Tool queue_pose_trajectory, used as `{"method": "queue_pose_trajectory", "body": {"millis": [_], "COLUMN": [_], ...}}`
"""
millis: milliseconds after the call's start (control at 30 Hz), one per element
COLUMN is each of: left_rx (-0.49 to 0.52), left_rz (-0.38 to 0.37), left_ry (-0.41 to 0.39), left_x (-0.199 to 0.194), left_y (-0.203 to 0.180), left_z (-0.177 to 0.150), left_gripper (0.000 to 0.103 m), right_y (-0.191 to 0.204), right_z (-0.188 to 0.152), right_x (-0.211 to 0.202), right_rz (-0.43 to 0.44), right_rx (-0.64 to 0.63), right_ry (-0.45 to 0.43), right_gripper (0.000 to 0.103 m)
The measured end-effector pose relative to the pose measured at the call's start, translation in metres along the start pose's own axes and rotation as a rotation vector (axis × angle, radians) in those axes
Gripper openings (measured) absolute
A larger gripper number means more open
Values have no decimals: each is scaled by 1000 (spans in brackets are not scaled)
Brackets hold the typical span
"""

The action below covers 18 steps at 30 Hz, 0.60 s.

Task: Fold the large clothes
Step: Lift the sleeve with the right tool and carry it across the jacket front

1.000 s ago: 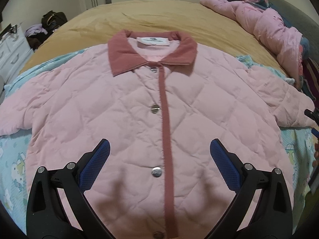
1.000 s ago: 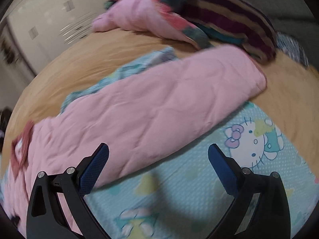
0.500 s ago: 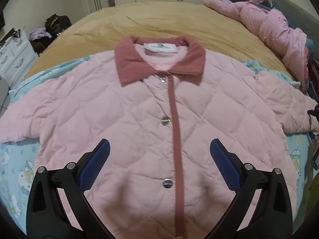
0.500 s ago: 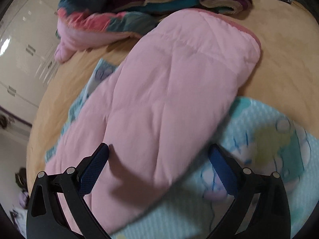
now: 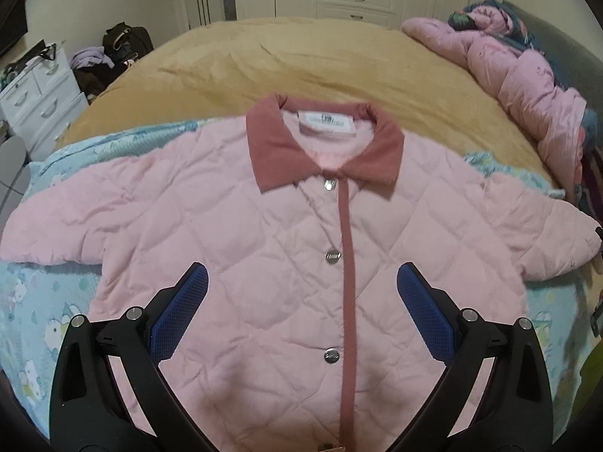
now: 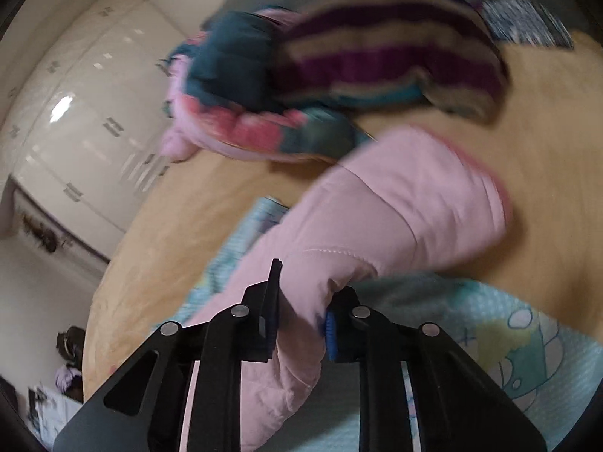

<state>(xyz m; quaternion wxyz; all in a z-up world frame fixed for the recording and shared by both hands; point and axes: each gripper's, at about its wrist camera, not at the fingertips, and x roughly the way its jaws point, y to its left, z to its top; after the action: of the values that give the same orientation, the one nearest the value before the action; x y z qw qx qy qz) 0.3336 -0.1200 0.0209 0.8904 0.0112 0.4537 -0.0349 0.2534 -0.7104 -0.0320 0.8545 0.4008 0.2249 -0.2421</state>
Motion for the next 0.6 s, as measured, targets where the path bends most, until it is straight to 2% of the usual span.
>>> {"method": "queue_pose_trajectory", "body": {"millis": [200, 367, 500, 600], "left_rx": [-29, -70, -79, -96], "left_rz": [-37, -58, -57, -88], "left_ry": [-25, -26, -45, -64], "left_x": [-21, -31, -40, -47], "left_y": [7, 22, 38, 53], "left_z": [10, 17, 26, 33], "left_gripper": [94, 94, 94, 94], "right_y": [73, 135, 171, 201], "right_z": [1, -18, -32, -49], "right_x": [-43, -77, -96, -111], "right_rz": [56, 100, 156, 194], "right_rx": [-221, -390, -470, -537], "right_ry": [-77, -146, -167, -187], "right_gripper": [16, 16, 16, 15]}}
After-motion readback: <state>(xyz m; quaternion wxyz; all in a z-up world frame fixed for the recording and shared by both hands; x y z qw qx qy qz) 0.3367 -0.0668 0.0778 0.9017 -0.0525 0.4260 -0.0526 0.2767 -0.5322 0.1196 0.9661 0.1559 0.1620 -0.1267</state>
